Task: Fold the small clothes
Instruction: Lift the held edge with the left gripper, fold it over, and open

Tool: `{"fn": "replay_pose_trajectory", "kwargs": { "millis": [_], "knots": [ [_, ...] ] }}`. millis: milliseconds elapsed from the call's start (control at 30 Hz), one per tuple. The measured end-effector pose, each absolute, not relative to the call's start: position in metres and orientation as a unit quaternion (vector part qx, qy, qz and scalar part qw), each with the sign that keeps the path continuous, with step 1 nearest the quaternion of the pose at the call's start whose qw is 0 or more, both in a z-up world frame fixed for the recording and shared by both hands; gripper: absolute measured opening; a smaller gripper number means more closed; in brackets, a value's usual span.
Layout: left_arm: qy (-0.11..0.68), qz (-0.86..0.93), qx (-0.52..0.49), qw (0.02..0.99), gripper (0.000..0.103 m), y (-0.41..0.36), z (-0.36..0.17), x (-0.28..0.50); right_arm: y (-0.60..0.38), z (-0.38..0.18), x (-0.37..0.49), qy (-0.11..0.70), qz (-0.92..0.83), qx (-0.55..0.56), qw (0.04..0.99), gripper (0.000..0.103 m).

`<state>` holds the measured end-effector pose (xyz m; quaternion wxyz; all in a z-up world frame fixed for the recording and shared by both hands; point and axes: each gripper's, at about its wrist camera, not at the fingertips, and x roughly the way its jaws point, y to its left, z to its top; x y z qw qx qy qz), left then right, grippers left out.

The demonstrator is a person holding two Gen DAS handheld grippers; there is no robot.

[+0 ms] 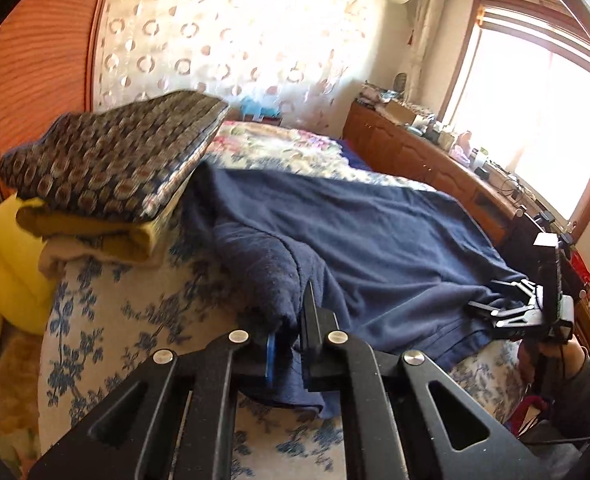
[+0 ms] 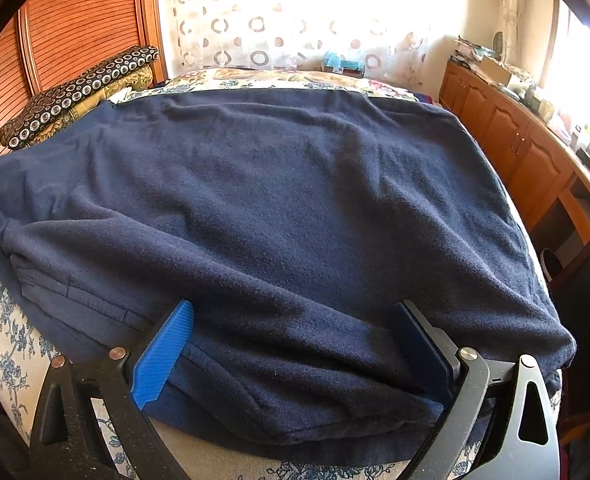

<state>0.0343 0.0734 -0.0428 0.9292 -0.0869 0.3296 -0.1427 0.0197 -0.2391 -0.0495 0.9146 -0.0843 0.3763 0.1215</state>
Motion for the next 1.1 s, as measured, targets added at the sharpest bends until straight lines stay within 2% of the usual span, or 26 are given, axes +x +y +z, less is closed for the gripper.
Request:
{"fn": "replay_pose_trajectory", "kwargs": {
  "millis": [500, 833, 1100],
  "knots": [
    [0.285, -0.193, -0.051, 0.937, 0.009, 0.017, 0.002, 0.050, -0.246, -0.043, 0.019, 0.370, 0.125, -0.095, 0.916, 0.102],
    [0.254, -0.270, -0.012, 0.929, 0.009, -0.062, 0.040, 0.074, -0.301, -0.009, -0.015, 0.305, 0.117, -0.082, 0.942, 0.102],
    [0.257, -0.322, 0.017, 0.911, 0.009, -0.129, 0.053, 0.087, -0.355, -0.002, -0.031, 0.288, 0.092, -0.049, 0.952, 0.099]
  ]
}}
